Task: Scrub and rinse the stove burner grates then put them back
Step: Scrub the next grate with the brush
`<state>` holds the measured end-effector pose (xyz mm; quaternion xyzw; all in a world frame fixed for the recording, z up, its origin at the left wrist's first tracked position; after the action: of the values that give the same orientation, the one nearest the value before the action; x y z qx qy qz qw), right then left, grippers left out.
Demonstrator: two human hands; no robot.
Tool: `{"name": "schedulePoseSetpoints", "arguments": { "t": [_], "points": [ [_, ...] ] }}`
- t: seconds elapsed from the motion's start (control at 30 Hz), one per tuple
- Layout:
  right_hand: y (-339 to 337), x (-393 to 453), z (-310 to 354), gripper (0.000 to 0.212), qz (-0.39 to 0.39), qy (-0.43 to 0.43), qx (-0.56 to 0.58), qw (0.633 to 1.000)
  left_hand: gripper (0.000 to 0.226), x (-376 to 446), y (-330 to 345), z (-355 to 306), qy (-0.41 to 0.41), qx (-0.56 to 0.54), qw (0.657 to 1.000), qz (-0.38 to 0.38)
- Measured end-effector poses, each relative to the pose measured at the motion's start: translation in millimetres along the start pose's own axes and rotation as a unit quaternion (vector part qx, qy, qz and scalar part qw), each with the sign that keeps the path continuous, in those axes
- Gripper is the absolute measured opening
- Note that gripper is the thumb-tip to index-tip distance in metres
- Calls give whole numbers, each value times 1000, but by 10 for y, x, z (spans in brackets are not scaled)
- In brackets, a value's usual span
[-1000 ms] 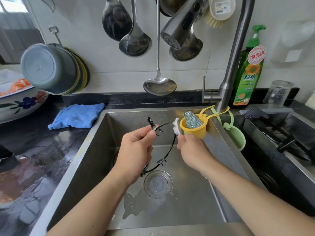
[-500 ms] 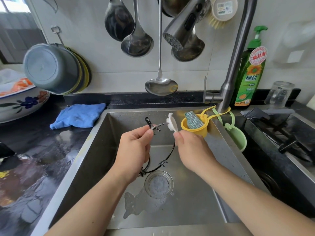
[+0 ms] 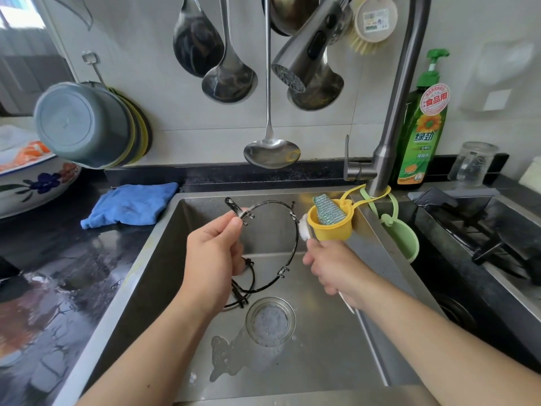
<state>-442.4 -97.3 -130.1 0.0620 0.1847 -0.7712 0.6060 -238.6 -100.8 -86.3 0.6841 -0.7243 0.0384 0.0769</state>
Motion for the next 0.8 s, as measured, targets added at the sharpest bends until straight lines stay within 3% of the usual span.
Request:
{"name": "schedulePoseSetpoints", "arguments": {
  "t": [0.1,0.2,0.3,0.37,0.43,0.5,0.57,0.6,0.67,0.8],
  "points": [
    [-91,57,47,34,-36,-29,92,995,40,39,-85,28,-27,-37,999,-20],
    [-100,38,92,21,-5,-38,140,989,11,71,-134,96,-70,-100,992,-7],
    [5,-1,106,20,51,-57,151,986,10,88,-147,150,-98,-156,983,-3],
    [23,1,107,20,43,-102,113,987,16,99,-127,172,-102,-153,983,-10],
    [-18,8,134,23,24,-162,83,983,24,117,-118,262,-133,-93,986,-44],
    [-58,-11,184,23,28,-221,46,974,23,150,-185,395,-182,46,978,-92],
    [-51,-62,224,21,56,-278,-28,959,16,171,-273,462,-202,239,943,-110],
    [-22,-87,224,21,77,-298,-70,949,24,166,-292,453,-187,308,927,-106],
    [37,-107,197,22,113,-315,-125,934,39,168,-280,358,-114,352,925,-80],
    [21,-108,194,21,135,-305,-104,937,24,76,-98,192,1,331,943,23]
  ]
}}
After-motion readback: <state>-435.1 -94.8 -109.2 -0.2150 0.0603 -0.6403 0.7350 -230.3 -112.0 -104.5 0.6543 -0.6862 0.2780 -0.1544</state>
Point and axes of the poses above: each hand's wrist, its own x-axis towards the middle knuckle, its own y-axis out of the palm, z = x × y, the point moved 3 cm from there along x, towards the middle knuckle, and after that the axes turned 9 degrees about x, right-handed, at the moved point
